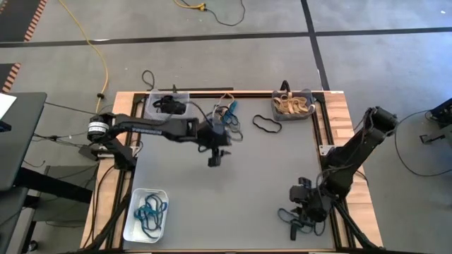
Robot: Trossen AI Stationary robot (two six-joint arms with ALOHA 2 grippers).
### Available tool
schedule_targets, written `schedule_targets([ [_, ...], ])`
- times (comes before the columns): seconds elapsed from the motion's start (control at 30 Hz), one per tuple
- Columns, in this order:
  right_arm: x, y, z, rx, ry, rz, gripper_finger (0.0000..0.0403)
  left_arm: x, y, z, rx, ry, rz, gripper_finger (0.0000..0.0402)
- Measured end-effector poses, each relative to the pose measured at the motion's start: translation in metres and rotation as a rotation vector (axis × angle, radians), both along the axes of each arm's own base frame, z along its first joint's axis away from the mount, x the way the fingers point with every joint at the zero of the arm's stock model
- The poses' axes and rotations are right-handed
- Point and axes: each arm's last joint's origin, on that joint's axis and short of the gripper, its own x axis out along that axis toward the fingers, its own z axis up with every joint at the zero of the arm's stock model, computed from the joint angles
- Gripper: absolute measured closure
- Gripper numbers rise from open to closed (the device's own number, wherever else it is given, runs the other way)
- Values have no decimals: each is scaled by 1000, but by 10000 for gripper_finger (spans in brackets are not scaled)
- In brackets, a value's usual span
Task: Sort rubber bands into baskets
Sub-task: Put the black rubber band into the transparent bin
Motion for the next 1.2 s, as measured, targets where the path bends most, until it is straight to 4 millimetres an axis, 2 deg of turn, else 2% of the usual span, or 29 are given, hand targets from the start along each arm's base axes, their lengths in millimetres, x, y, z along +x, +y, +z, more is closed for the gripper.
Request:
schedule_targets([
  [0.1, -6, 6, -2, 62, 69, -18, 178, 14, -20, -11, 17, -39, -70, 238],
  [0.3, -12, 18, -8, 113, 110, -7, 194, 36, -49, -52, 32, -24, -163, 238],
  [0.5, -13, 25, -9, 159, 113, 8, 223, 48, -62, -94, 16, 36, -182, 238],
  [0.6, -14, 27, -10, 166, 124, 11, 237, 51, -64, -107, 1, 53, -172, 238],
  [0.77, -13, 28, -10, 175, 112, 7, 252, 56, -66, -121, -23, 42, -150, 238],
  [0.87, -11, 31, -12, 187, 99, -2, 255, 57, -66, -120, -27, 26, -148, 238],
  [1.2, -5, 40, -41, 138, 179, -40, 255, 61, -67, -115, -15, -38, -162, 238],
])
